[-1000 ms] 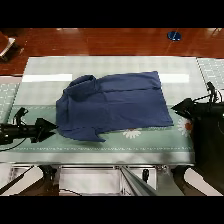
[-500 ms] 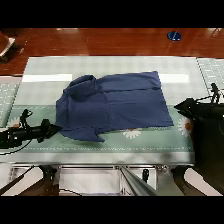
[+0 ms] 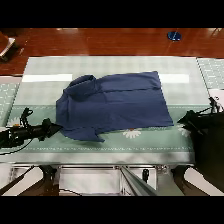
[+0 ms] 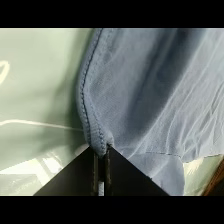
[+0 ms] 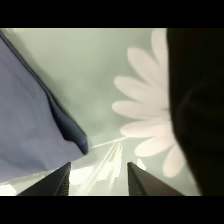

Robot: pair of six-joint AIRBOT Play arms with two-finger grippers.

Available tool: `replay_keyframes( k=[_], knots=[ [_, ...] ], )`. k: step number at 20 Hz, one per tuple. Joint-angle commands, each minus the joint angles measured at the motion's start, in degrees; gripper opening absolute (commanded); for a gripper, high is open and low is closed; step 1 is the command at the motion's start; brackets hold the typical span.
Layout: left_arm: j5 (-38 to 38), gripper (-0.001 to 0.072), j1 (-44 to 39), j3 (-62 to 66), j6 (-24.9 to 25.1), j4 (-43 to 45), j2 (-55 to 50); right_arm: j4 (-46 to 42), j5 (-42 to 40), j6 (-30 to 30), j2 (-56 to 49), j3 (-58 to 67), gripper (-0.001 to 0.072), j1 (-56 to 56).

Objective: Fold the shirts.

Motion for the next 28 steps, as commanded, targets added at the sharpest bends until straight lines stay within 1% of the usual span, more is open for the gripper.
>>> replay_keyframes(
  k=[1, 5, 6, 7, 8, 9, 10, 12, 14, 16, 17, 18, 19, 20, 21, 23, 25, 27, 28],
  knots=[
    [-0.04, 0.0023, -0.02, -0.02, 0.37, -0.07, 0.04, 3.74, -1.25, -1.18, -4.72, -0.72, 0.0406, 2.40],
    [-0.02, 0.0023, -0.02, -0.02, 0.35, -0.07, 0.04, 8.90, -5.03, -1.64, -11.13, 1.73, 0.0405, 7.63],
    [-0.02, 0.0023, -0.02, -0.02, 0.35, -0.09, 0.04, 9.33, -6.29, -1.62, -12.09, 3.10, 0.0368, 9.42],
    [-0.02, 0.0023, -0.02, -0.02, 0.35, -0.13, 0.04, 10.05, -7.54, -1.60, -12.52, 4.33, 0.0271, 11.06],
    [0.00, 0.0023, 0.00, 0.00, 0.37, -1.05, 0.07, 10.91, -8.17, -1.88, -12.59, 5.90, 0.0128, 12.46],
    [-0.07, 0.0023, 0.00, 0.24, 0.39, -2.69, 0.15, 12.04, -7.63, -3.96, -12.59, 7.89, 0.0027, 13.68],
    [-0.74, 0.0023, 0.00, 1.22, 0.92, -5.35, 0.44, 13.38, -5.64, -6.16, -12.59, 10.86, 0.0020, 14.73],
    [-4.72, 0.0023, 0.00, 5.42, 3.78, -14.10, 1.88, 13.38, -1.27, -6.38, -11.72, 19.34, 0.0019, 15.93],
    [-8.24, 0.0023, -0.09, 12.46, 4.48, -25.77, 4.98, 13.40, 1.20, -5.84, -9.22, 30.53, 0.0019, 16.06],
    [-7.37, 0.0022, -0.92, 21.49, 4.42, -35.23, 9.49, 13.09, 1.46, -4.52, -6.38, 43.28, 0.0019, 16.06],
    [-6.01, 0.0022, -1.57, 26.67, 4.09, -37.22, 11.47, 12.92, 1.40, -4.07, -5.18, 49.53, 0.0019, 16.04],
    [-3.96, 0.0021, -2.32, 32.72, 3.04, -37.11, 13.49, 12.22, 1.49, -3.48, -4.00, 56.04, 0.0019, 16.06],
    [-2.03, 0.0021, -2.99, 38.27, 2.19, -35.98, 15.04, 11.26, 2.01, -2.71, -2.71, 61.86, 0.0019, 16.06],
    [-0.31, 0.0021, -3.52, 44.37, -0.11, -32.63, 16.44, 10.49, 3.08, -2.38, -1.29, 66.36, 0.0019, 16.06],
    [0.39, 0.0021, -3.72, 50.40, -3.37, -27.50, 17.64, 9.46, 4.68, -1.92, 0.85, 69.77, 0.0019, 16.06],
    [0.33, 0.0021, -3.69, 60.59, -9.81, -15.72, 20.09, 7.78, 5.20, -1.60, 6.82, 71.36, 0.0019, 16.04],
    [0.33, 0.0021, -3.69, 68.30, -14.36, -2.32, 23.45, 3.02, 5.97, -1.33, 13.00, 71.36, 0.0019, 16.00],
    [0.13, 0.0022, -3.69, 72.78, -19.37, 10.56, 27.45, -2.58, 7.93, 0.46, 18.53, 71.36, 0.0019, 16.00],
    [-0.22, 0.0022, -3.72, 73.50, -21.33, 15.10, 29.66, -4.87, 9.55, 1.66, 21.09, 71.36, 0.0019, 16.00]
  ],
)
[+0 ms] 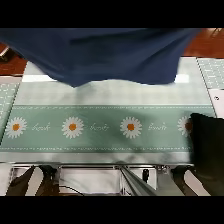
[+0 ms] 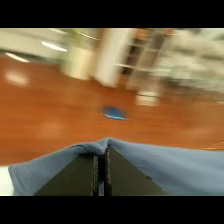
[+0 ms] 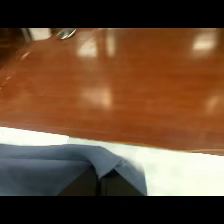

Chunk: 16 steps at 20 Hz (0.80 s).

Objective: Fold the shirts.

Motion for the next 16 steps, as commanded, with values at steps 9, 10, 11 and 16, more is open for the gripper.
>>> replay_keyframes(
  k=[9, 10, 11, 16],
  knots=[
    [-2.71, 0.0022, -12.35, 7.39, -18.01, 47.01, 18.99, -18.16, 11.21, 7.93, 16.46, 1.03, 0.0019, 0.04],
    [-3.37, 0.0022, -13.18, 7.13, -18.01, 47.91, 18.84, -17.55, 11.19, 7.91, 16.46, -0.31, 0.0019, 0.02],
    [-3.80, 0.0022, -13.55, 6.36, -18.03, 48.70, 18.51, -17.40, 11.21, 8.00, 16.46, -2.21, 0.0019, 0.04],
    [-3.72, 0.0022, -13.55, -3.52, -19.45, 46.45, 14.64, -10.25, 8.68, 7.10, 16.44, -18.86, 0.0019, 0.02]
  ],
)
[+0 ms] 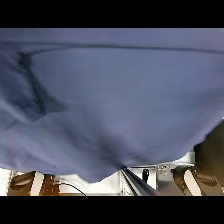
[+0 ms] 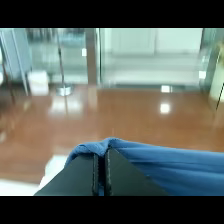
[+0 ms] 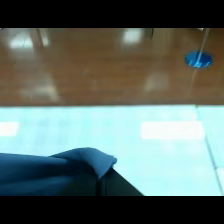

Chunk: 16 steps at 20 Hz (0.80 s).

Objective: Fold the shirts.

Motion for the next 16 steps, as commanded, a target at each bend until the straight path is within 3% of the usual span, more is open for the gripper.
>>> replay_keyframes(
  k=[1, 4, 9, 13, 16],
  knots=[
    [0.26, 0.0022, -0.61, -7.63, -0.17, -1.84, -3.43, 5.57, -4.42, -1.53, -0.04, -12.61, 0.0019, 0.00],
    [2.80, 0.0022, -0.83, -14.67, 3.52, -10.95, -12.22, 11.74, -11.39, -6.05, -4.94, -22.64, 0.0019, 0.02],
    [11.76, 0.0022, -7.72, -17.05, 3.41, -12.66, -33.66, 20.09, -20.68, -13.75, -24.90, -24.87, 0.0019, 0.02],
    [25.24, 0.0022, -13.46, -16.20, -2.21, -14.80, -50.51, 23.69, -28.68, -17.92, -43.89, -20.17, 0.0019, 1.31],
    [34.29, 0.0022, -15.37, -16.20, -2.80, -22.03, -59.67, 23.52, -31.71, -16.94, -56.81, -10.86, 0.0019, 3.48]
  ],
)
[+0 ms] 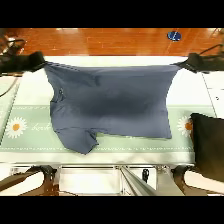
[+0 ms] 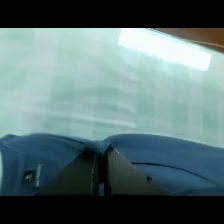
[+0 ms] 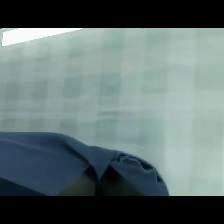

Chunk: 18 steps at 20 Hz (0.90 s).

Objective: Fold the shirts.

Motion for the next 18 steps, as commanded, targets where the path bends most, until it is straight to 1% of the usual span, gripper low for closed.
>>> replay_keyframes(
  k=[1, 3, 6, 8, 9, 10, 12, 14, 15, 18],
  knots=[
    [10.34, 0.0023, -2.78, -0.04, -1.92, -6.69, -11.52, 1.88, -4.33, 1.49, -15.89, 9.68, 0.0019, 1.64],
    [9.81, 0.0023, -2.75, -0.04, -1.95, -8.33, -14.86, 1.95, -3.19, 5.33, -21.88, 14.95, 0.0019, 1.55],
    [7.78, 0.0023, -1.99, 0.09, -1.92, -8.72, -15.69, 1.42, 2.16, 6.38, -25.62, 19.63, 0.0019, 0.72],
    [1.49, 0.0023, -0.24, 2.29, -1.86, -8.66, -15.69, 1.20, 7.17, 6.29, -25.59, 21.42, 0.0020, -0.31],
    [-2.89, 0.0022, 1.20, 4.13, -0.72, -8.48, -15.69, 1.27, 10.75, 6.29, -25.59, 22.60, 0.0020, -1.14],
    [-7.56, 0.0023, 2.78, 6.05, 1.53, -8.46, -15.69, 1.42, 15.28, 6.27, -25.57, 23.71, 0.0020, -2.27],
    [-16.00, 0.0023, 5.35, 8.70, 4.35, -8.48, -15.69, 1.09, 23.30, 5.64, -25.38, 24.13, 0.0020, -4.37],
    [-22.40, 0.0023, 6.78, 8.83, 7.85, -8.24, -15.85, -2.58, 28.65, 5.57, -25.40, 23.74, 0.0020, -5.31],
    [-24.46, 0.0023, 6.78, 8.02, 8.48, -7.02, -16.13, -3.67, 29.40, 5.62, -25.35, 22.47, 0.0020, -5.27],
    [-24.63, 0.0023, 5.42, 2.16, 8.92, -4.24, -16.41, -5.46, 29.11, 5.62, -25.35, 15.87, 0.0020, -4.57]
  ],
)
